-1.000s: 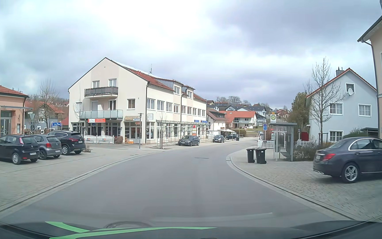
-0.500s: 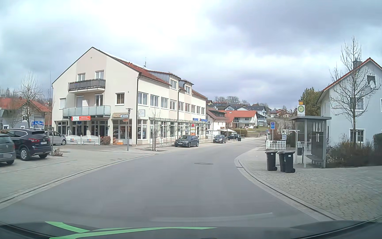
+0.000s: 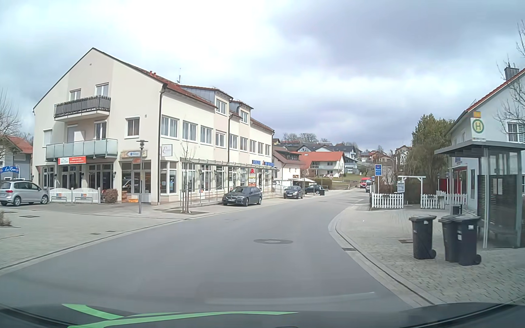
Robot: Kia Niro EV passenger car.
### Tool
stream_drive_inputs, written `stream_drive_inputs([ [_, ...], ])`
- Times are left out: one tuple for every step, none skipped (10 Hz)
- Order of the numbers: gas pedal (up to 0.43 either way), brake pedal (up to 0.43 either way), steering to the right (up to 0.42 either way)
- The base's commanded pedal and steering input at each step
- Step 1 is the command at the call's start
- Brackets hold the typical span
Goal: Follow the waypoints while adhering to traffic rules and regulations
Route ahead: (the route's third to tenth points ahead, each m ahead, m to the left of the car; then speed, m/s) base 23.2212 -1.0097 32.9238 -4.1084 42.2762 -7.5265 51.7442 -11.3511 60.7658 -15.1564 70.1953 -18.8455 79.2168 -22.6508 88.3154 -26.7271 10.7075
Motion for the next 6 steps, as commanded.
stream_drive_inputs([
  [0.118, 0.0, 0.039],
  [0.118, 0.0, 0.041],
  [0.118, 0.0, 0.043],
  [0.118, 0.0, 0.045],
  [0.118, 0.0, 0.05],
  [0.118, 0.0, 0.055],
])
